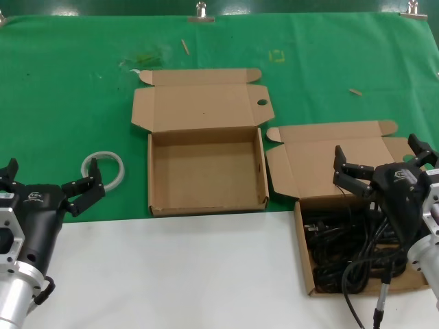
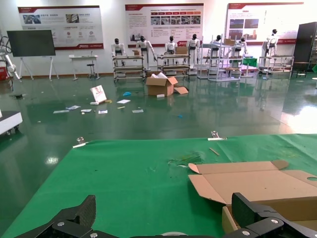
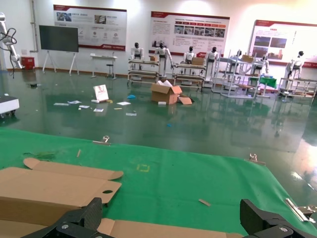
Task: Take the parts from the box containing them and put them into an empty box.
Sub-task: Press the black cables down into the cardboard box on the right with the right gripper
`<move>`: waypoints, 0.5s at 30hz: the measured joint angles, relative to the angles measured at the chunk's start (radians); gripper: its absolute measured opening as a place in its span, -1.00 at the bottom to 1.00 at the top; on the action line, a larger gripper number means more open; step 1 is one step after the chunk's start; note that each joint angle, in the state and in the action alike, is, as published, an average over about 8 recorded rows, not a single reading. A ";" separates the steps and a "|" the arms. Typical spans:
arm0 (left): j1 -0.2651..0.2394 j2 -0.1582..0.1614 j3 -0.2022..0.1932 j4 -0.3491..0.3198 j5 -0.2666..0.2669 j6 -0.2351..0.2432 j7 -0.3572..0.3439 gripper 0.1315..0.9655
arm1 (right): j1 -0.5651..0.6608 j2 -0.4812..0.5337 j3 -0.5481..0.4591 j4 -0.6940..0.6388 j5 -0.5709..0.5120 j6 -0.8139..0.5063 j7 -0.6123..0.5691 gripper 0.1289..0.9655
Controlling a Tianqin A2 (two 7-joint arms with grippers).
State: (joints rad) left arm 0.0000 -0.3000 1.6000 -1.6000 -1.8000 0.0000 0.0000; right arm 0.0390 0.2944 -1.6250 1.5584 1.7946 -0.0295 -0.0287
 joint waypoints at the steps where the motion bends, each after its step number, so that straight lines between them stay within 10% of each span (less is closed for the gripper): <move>1: 0.000 0.000 0.000 0.000 0.000 0.000 0.000 1.00 | 0.000 0.000 0.000 0.000 0.000 0.000 0.000 1.00; 15: 0.000 0.000 0.000 0.000 0.000 0.000 0.000 1.00 | 0.000 0.000 0.000 0.000 0.000 0.000 0.000 1.00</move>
State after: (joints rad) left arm 0.0000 -0.3000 1.6000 -1.6000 -1.8000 0.0000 0.0000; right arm 0.0390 0.2944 -1.6250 1.5584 1.7946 -0.0295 -0.0287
